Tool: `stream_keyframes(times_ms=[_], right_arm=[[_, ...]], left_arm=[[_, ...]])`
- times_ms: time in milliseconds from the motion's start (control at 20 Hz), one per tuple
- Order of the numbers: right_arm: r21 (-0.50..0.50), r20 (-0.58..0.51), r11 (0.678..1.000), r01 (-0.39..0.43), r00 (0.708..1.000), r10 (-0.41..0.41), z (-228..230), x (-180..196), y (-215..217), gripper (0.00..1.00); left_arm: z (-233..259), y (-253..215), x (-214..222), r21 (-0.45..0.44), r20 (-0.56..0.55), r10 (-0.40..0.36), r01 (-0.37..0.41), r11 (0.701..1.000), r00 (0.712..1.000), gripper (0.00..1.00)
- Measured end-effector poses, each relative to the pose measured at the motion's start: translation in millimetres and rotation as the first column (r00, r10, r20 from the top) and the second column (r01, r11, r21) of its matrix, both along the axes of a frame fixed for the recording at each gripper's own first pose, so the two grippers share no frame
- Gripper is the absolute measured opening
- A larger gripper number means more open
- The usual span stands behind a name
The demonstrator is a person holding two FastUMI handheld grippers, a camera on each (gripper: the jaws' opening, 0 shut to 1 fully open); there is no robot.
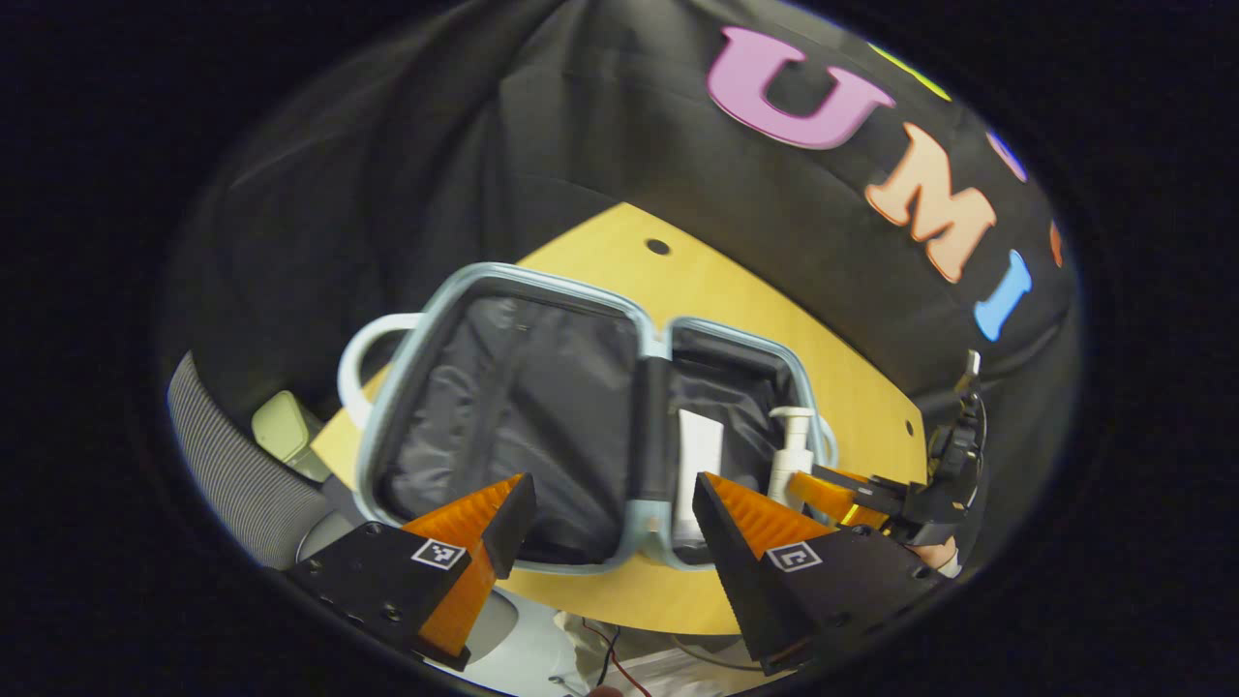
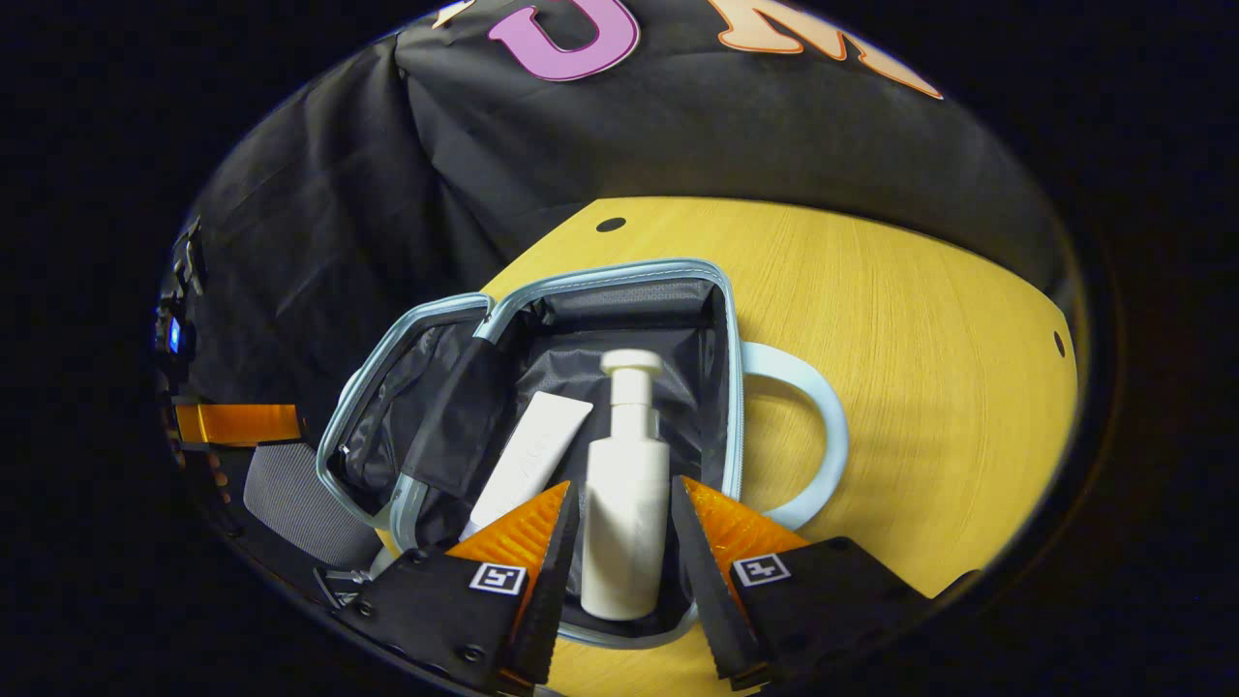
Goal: First open the suitcase, pack the skin care products into it, and then close the suitcase.
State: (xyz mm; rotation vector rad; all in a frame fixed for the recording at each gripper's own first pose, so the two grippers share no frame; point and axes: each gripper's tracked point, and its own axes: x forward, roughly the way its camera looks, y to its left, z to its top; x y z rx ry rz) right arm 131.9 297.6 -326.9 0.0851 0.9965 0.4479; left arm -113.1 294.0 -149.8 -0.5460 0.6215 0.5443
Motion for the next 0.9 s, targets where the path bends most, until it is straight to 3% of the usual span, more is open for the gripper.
stream_keyframes(times_ms=[50, 150, 200, 350, 550, 650, 700, 750, 800, 900], right_arm=[[0.033, 0.003, 0.999, 0.014, 1.0, -0.014, 7.7, -0.9, 3.1, 0.58], [0.084, 0.039, 0.995, 0.052, 0.998, -0.056, 22.7, 0.8, 1.7, 0.88], [0.112, 0.074, 0.992, 0.057, 0.995, -0.066, 38.8, 1.0, -3.8, 0.95], [0.194, 0.241, 0.979, 0.058, 0.965, -0.105, 94.3, 2.6, -22.6, 0.96], [0.251, 0.419, 0.966, 0.066, 0.892, -0.17, 172.1, -17.3, -67.8, 0.97], [0.215, 0.469, 0.972, 0.095, 0.863, -0.188, 191.7, -33.1, -100.5, 0.93], [0.171, 0.496, 0.979, 0.114, 0.849, -0.185, 200.1, -39.2, -119.5, 0.98], [0.127, 0.523, 0.984, 0.127, 0.834, -0.175, 207.6, -43.9, -136.4, 0.93], [0.086, 0.549, 0.986, 0.145, 0.819, -0.168, 216.1, -52.9, -151.2, 0.98], [0.043, 0.571, 0.981, 0.187, 0.802, -0.177, 229.5, -66.8, -172.3, 0.98]], left_arm=[[-4.0, 19.2, -14.5, 0.003, -0.003, 0.047, -0.047, 0.999, 0.999, 0.96], [-17.9, 63.0, -35.2, 0.007, 0.008, 0.128, -0.128, 0.992, 0.992, 0.96], [-21.5, 91.3, -48.8, 0.012, 0.027, 0.158, -0.158, 0.987, 0.987, 0.96], [-33.8, 151.8, -86.2, 0.006, 0.057, 0.243, -0.244, 0.97, 0.968, 0.96], [-47.4, 193.4, -87.0, -0.041, 0.092, 0.317, -0.315, 0.948, 0.944, 0.97], [-58.8, 208.8, -82.0, -0.072, 0.085, 0.339, -0.334, 0.94, 0.937, 0.97], [-64.8, 212.9, -79.9, -0.095, 0.076, 0.346, -0.338, 0.936, 0.935, 0.97], [-70.3, 216.2, -78.1, -0.114, 0.067, 0.347, -0.338, 0.934, 0.936, 0.96], [-77.1, 222.5, -75.4, -0.129, 0.052, 0.351, -0.343, 0.931, 0.935, 0.97], [-90.2, 231.4, -71.6, -0.166, 0.021, 0.36, -0.352, 0.921, 0.933, 0.96]])
